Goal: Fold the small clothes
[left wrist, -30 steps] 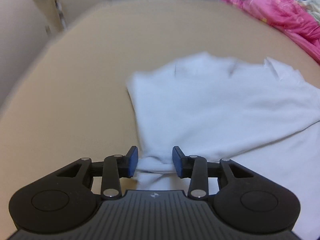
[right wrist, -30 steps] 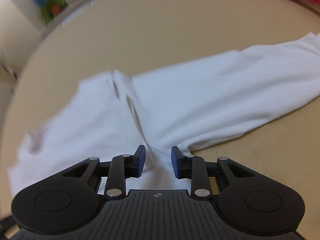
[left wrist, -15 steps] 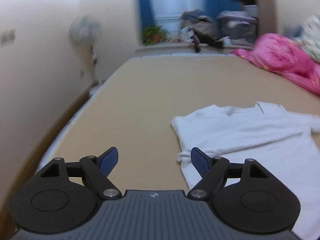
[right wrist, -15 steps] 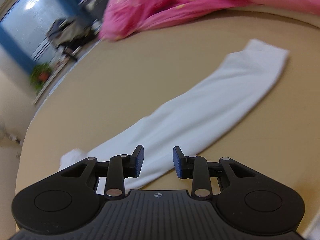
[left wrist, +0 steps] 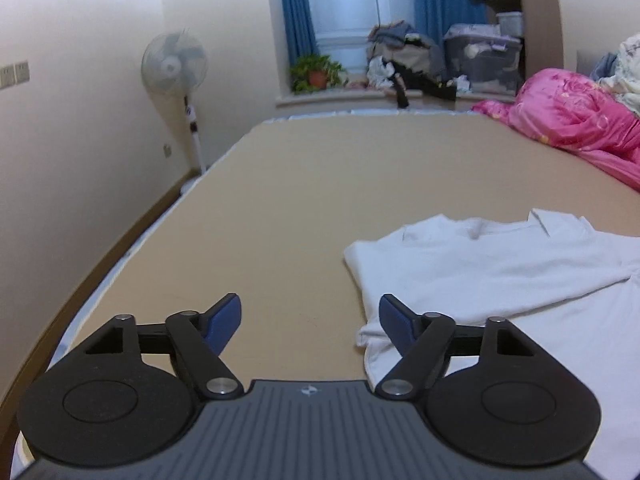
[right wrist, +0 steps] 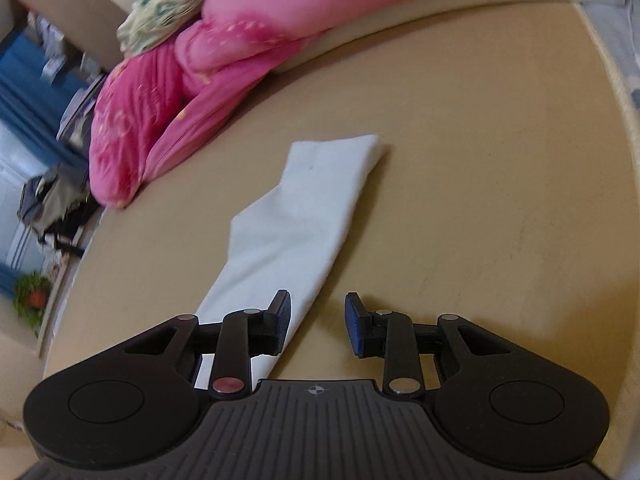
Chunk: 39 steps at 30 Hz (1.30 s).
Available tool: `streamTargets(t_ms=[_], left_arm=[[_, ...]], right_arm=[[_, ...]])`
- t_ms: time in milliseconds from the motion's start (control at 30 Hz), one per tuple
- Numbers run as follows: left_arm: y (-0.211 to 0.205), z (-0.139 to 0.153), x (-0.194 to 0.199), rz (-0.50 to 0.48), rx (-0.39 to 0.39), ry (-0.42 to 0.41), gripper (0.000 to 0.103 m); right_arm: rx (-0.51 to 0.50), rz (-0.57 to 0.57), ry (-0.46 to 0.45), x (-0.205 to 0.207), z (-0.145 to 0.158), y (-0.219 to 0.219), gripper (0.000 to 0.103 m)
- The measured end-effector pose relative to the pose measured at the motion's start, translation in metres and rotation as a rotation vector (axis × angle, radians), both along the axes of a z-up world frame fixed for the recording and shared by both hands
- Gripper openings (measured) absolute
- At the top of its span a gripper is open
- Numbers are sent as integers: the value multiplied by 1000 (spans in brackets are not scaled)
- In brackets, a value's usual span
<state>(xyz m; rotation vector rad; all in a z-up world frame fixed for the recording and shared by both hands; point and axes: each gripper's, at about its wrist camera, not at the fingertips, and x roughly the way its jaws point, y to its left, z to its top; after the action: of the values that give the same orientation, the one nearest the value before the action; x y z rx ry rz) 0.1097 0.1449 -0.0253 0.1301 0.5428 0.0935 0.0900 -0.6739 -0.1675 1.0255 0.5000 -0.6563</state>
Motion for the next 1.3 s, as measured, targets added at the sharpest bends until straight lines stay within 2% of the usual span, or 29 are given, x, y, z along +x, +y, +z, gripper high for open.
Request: streamTargets(t_ms=[100,200,233,267,367,467,567,667,733,833,867,900,967,1033,1067,1100,1167,1267,1300], left_arm=[[0,-3,5,-10,-21,-11,69],[5,-4,13,-7,-57,21,54],[6,-4,16,-4,-56,33,45],[7,-7,20,2,-52,51,40],[9,-14,29,41,-20,103,40],[13,-13,30,57,-35,128,40],[17,-12,29,55,-47,145,40],[20,-10,28,50,-57,141,40],[21,-7,23,47,-70,136,40],[29,-6,22,53,-105,144,43],[32,-5,24,58,-127,155,47],[35,-5,25,63,-148,166,48],[42,-6,28,76,-188,190,48],[46,-6,31,72,-223,209,47],[46,-6,32,60,-231,215,43],[45,-6,34,46,-237,219,39],[42,-8,42,13,-259,236,20],[35,-14,61,-30,-344,269,11],[31,-16,67,-41,-368,273,11]], right_arm=[[-23,-18,-38,4,-9,-9,31],[-65,-47,-56,13,-11,-13,27],[-79,-66,-54,17,-11,-12,11],[-81,-85,-56,18,-11,-12,4],[-112,-148,-68,20,4,0,3],[-225,-79,-95,41,45,40,3],[-412,112,-165,69,100,118,3],[-570,404,-284,91,145,239,3],[-643,615,-366,94,159,330,3],[-628,926,-441,87,151,453,4],[-602,1033,-417,87,139,486,6],[-538,1159,-339,90,119,520,6],[-441,1305,-165,90,87,557,7],[-422,1338,-59,81,76,565,8],[-411,1335,-45,75,77,558,11],[-402,1330,-46,67,84,545,12],[-441,1318,-49,50,102,520,14],[-539,1289,-48,19,132,478,24],[-556,1269,-47,14,141,459,25]])
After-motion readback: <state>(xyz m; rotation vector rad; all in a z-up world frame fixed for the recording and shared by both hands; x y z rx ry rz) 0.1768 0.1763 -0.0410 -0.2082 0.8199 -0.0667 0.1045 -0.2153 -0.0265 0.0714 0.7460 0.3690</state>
